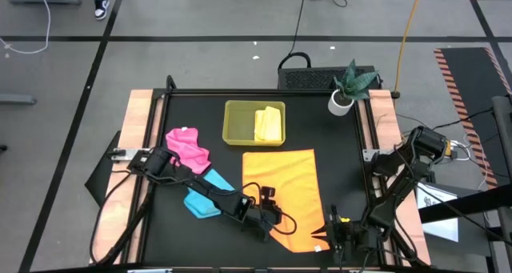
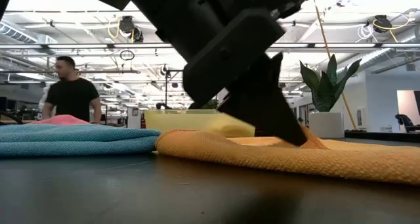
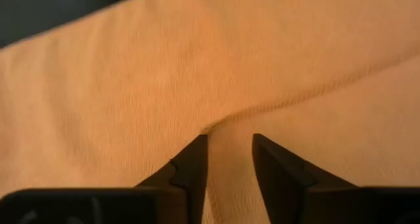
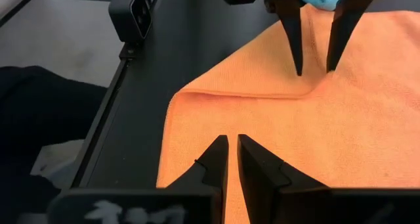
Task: Fold microfiber towels
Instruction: Fold the orange microfiber cloth
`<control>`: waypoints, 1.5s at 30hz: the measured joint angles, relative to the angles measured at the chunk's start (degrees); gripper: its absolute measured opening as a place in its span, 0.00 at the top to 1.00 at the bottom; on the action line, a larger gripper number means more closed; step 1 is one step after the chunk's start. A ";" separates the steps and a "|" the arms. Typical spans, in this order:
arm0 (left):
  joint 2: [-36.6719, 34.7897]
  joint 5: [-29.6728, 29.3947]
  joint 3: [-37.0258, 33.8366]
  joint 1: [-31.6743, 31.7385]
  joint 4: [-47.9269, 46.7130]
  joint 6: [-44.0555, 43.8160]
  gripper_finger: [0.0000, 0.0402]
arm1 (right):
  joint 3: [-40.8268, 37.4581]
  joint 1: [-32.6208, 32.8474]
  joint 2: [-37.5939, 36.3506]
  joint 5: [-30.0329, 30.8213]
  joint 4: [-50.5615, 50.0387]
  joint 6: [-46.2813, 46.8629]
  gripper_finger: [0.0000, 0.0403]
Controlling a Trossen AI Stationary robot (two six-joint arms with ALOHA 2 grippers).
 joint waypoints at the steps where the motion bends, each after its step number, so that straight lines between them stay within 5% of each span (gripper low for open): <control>1: 0.00 0.00 0.00 0.00 0.71 0.19 0.72 | 0.00 0.00 0.00 0.00 0.00 0.00 0.94; 12: 0.00 0.11 0.00 0.52 1.87 0.23 0.77 | 0.00 -0.06 0.02 0.00 0.20 -2.45 0.94; 17: 0.23 1.28 0.00 1.71 2.44 -2.62 0.66 | 0.00 -0.07 0.02 0.00 0.20 -2.58 0.94; 22: 1.80 8.68 0.03 4.11 6.62 -4.34 0.51 | 0.00 -0.02 0.02 -0.02 0.44 -2.58 0.94; 27: 1.97 12.71 0.00 4.77 5.71 -4.21 0.47 | -0.02 -0.02 0.04 -0.11 1.06 -3.03 0.94; 34: 1.95 14.50 0.00 3.90 5.01 -2.33 0.60 | -0.02 0.00 0.04 -0.24 1.53 -3.04 0.94; 45: -0.65 4.59 0.00 0.05 2.08 -1.25 0.97 | -0.04 0.00 0.04 -0.26 1.93 -3.45 0.94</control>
